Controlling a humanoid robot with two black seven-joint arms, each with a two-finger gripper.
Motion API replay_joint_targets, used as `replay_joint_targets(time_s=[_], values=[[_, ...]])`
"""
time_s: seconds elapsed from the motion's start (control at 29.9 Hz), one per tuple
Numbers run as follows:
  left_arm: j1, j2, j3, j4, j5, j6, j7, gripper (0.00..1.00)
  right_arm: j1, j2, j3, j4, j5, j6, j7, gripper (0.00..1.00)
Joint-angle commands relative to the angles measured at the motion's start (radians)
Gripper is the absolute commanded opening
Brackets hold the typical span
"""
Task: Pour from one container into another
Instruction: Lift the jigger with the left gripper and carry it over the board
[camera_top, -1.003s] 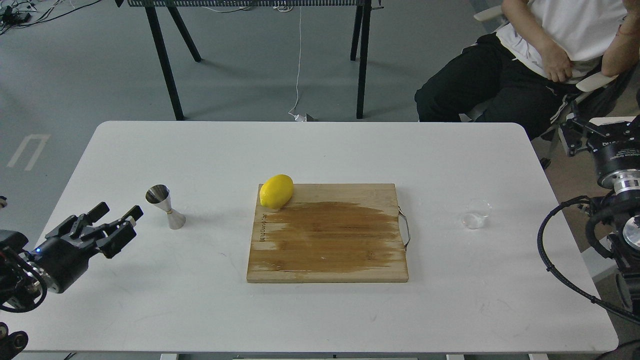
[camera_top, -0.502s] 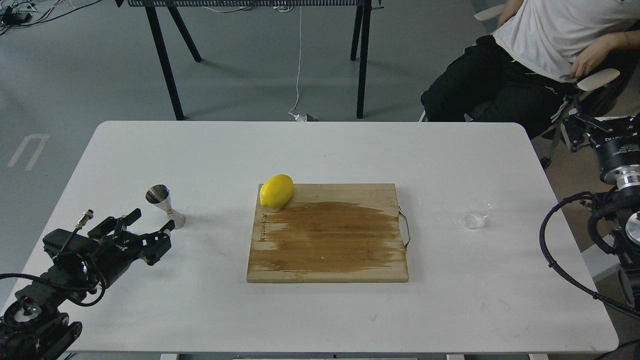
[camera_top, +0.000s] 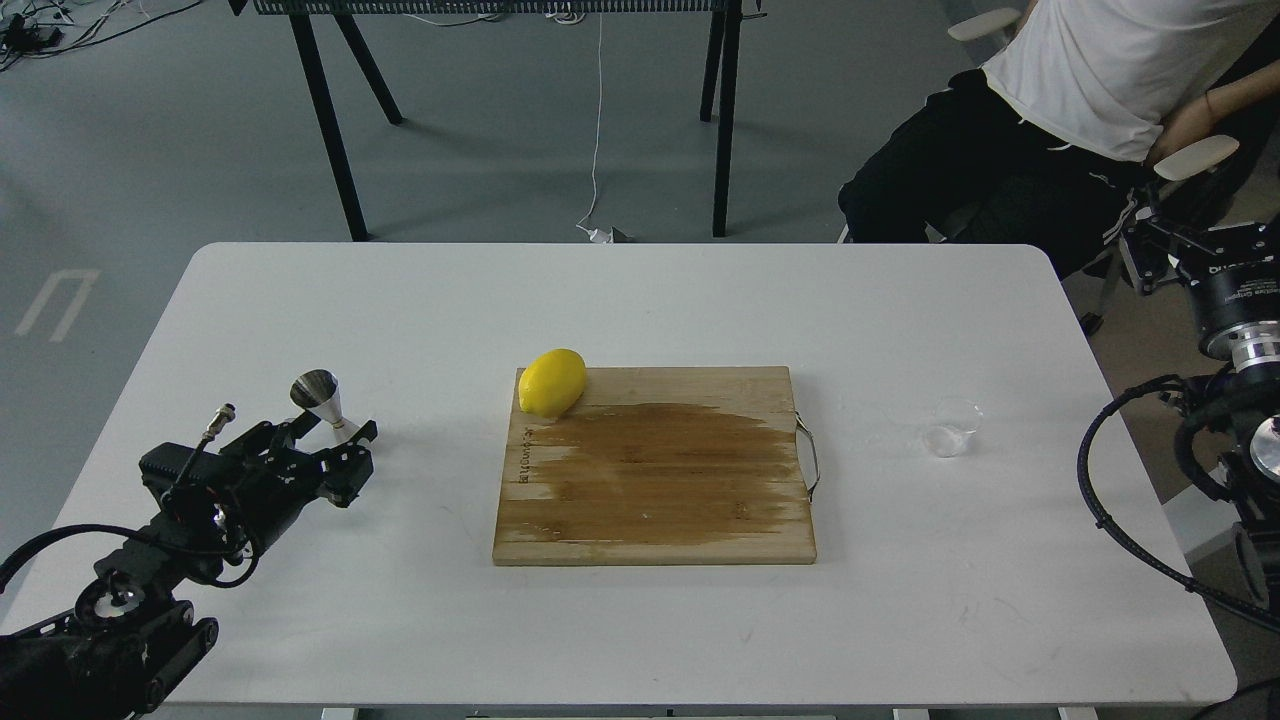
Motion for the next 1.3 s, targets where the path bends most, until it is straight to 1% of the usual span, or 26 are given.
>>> replay_joint_targets(time_s=[0.0, 0.07, 0.17, 0.3, 0.33, 0.43, 0.5, 0.64, 0.74, 0.77, 0.84, 0.87, 0.9, 0.97, 1.04, 1.1, 1.17, 1.2, 1.27], values=[[-0.008, 0.002, 0.000, 0.003, 0.001, 0.000, 0.000, 0.45, 0.001, -0.010, 0.003, -0.001, 0.000, 0.000, 0.000, 1.00], [-0.010, 0.000, 0.000, 0.009, 0.001, 0.000, 0.001, 0.32, 0.001, -0.010, 0.003, -0.001, 0.000, 0.000, 0.000, 1.00], [-0.011, -0.002, 0.000, 0.011, 0.001, 0.000, 0.004, 0.28, 0.001, -0.010, 0.001, -0.001, 0.000, 0.000, 0.000, 1.00], [-0.010, -0.003, -0.001, 0.011, 0.000, 0.000, 0.004, 0.15, 0.001, -0.010, 0.001, -0.004, -0.001, 0.000, 0.000, 1.00], [-0.013, -0.005, -0.006, 0.009, -0.002, 0.000, 0.003, 0.13, 0.001, -0.010, 0.000, -0.004, 0.000, 0.000, 0.000, 1.00], [-0.017, -0.002, -0.014, -0.012, -0.048, 0.000, -0.010, 0.13, 0.001, -0.010, 0.001, -0.006, 0.000, 0.000, 0.000, 1.00], [-0.037, 0.012, -0.011, -0.055, -0.104, 0.000, -0.011, 0.13, 0.001, -0.011, 0.001, -0.006, 0.000, 0.000, 0.000, 1.00], [-0.080, 0.086, -0.004, -0.197, -0.154, 0.000, -0.008, 0.13, 0.001, -0.017, 0.001, -0.006, 0.000, 0.000, 0.000, 1.00], [-0.115, 0.129, 0.000, -0.344, -0.151, 0.000, -0.001, 0.12, 0.000, -0.028, 0.001, -0.006, 0.000, 0.000, 0.000, 1.00], [-0.126, 0.133, 0.000, -0.387, -0.148, -0.008, 0.001, 0.12, 0.000, -0.031, 0.001, -0.006, 0.000, 0.000, 0.000, 1.00], [-0.143, 0.132, 0.000, -0.446, -0.132, -0.086, 0.006, 0.12, -0.002, -0.037, 0.003, -0.006, 0.000, 0.000, 0.000, 1.00], [-0.157, 0.127, 0.000, -0.464, -0.102, -0.111, 0.010, 0.12, -0.002, -0.043, 0.003, -0.006, 0.000, 0.000, 0.000, 1.00], [-0.169, 0.124, 0.002, -0.471, -0.056, -0.119, 0.018, 0.12, -0.005, -0.048, 0.003, -0.006, 0.000, 0.000, 0.000, 1.00], [-0.195, 0.100, 0.008, -0.471, 0.068, -0.125, 0.024, 0.12, -0.010, -0.051, 0.006, -0.006, 0.000, 0.000, 0.000, 1.00], [-0.218, 0.037, 0.020, -0.471, 0.068, -0.142, 0.026, 0.12, -0.013, -0.053, 0.007, -0.007, 0.000, 0.000, 0.000, 1.00], [-0.227, -0.052, 0.043, -0.471, 0.068, -0.183, 0.026, 0.12, -0.014, -0.059, 0.009, -0.009, 0.000, 0.000, 0.000, 1.00], [-0.227, -0.113, 0.061, -0.471, 0.068, -0.223, 0.029, 0.12, -0.014, -0.060, 0.009, -0.009, 0.000, 0.000, 0.000, 1.00], [-0.229, -0.135, 0.069, -0.471, 0.068, -0.229, 0.035, 0.12, -0.016, -0.060, 0.009, -0.009, 0.000, 0.000, 0.000, 1.00], [-0.229, -0.166, 0.103, -0.463, 0.068, -0.229, 0.065, 0.12, -0.017, -0.060, 0.009, -0.009, 0.000, 0.000, 0.001, 1.00]])
